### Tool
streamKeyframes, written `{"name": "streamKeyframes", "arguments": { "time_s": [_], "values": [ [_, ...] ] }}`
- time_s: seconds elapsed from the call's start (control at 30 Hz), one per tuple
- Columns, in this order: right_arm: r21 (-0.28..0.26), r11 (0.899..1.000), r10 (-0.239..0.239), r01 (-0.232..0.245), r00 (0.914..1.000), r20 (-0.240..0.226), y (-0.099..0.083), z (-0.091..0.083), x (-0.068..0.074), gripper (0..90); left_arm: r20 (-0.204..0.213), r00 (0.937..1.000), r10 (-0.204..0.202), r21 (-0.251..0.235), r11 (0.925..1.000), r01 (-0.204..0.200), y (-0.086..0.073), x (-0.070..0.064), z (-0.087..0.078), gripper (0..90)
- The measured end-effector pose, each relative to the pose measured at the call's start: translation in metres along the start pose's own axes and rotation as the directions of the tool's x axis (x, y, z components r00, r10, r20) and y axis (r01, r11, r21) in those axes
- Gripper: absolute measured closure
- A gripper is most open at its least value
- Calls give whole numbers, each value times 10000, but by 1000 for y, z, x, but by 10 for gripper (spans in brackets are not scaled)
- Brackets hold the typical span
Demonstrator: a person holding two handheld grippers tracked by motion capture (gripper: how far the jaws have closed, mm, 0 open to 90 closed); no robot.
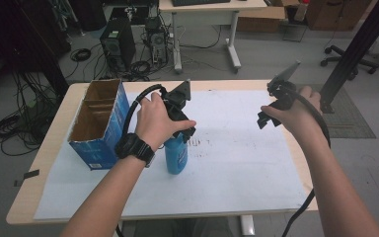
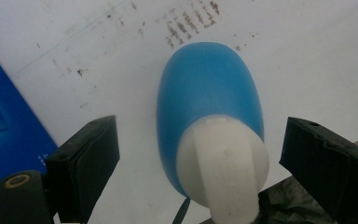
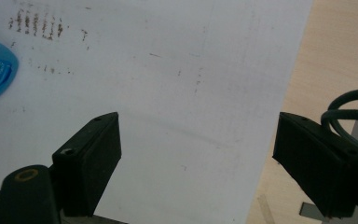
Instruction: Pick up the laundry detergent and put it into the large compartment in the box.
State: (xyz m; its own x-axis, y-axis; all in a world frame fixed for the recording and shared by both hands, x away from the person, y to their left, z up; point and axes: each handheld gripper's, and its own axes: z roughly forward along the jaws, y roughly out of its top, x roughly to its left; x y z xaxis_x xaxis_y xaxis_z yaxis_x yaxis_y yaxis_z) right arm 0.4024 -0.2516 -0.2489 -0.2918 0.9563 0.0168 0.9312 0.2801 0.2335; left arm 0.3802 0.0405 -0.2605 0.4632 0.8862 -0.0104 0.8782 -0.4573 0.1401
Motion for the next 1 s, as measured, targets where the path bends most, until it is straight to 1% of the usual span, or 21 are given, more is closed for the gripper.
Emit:
{"name": "streamKeyframes", "arguments": {
  "time_s": [0.03,0.13,0.23,0.37,0.57,0.7,0.8,0.9,0.93,0.97,1.0],
  "values": [
    [13,10000,15,-15,10000,-19,0,1,0,150,-8,10000,52,49,10000,-52,0,0,1,118],
    [31,10000,27,-27,10000,-45,0,2,0,150,-22,10000,20,94,10000,-19,0,0,6,120],
    [58,10000,43,-42,10000,-51,0,3,-1,150,-59,10000,69,171,9998,-68,0,-1,10,119],
    [45,10000,42,-41,10000,-36,0,4,-1,150,-52,10000,3,268,9996,-1,1,-2,15,119],
    [91,9999,56,-56,10000,-20,0,5,-1,150,-13,10000,4,387,9993,-3,1,-3,22,132],
    [120,9999,45,-44,10000,-31,0,8,-2,150,-91,10000,-9,485,9988,14,2,-5,27,141],
    [135,9999,64,-64,10000,-45,0,9,-1,150,-75,9999,-107,540,9985,111,2,-6,28,150],
    [136,9999,70,-69,10000,-46,0,9,-2,150,-180,9997,-190,563,9982,200,2,-6,29,154],
    [143,9999,70,-69,10000,-45,0,9,-2,150,-278,9993,-236,600,9979,252,3,-6,30,158],
    [155,9999,63,-62,10000,-45,0,9,-2,150,-289,9992,-272,664,9974,290,3,-6,30,162],
    [154,9999,64,-63,10000,-44,0,9,-2,150,-333,9990,-293,698,9971,316,3,-6,30,179]
  ]
}}
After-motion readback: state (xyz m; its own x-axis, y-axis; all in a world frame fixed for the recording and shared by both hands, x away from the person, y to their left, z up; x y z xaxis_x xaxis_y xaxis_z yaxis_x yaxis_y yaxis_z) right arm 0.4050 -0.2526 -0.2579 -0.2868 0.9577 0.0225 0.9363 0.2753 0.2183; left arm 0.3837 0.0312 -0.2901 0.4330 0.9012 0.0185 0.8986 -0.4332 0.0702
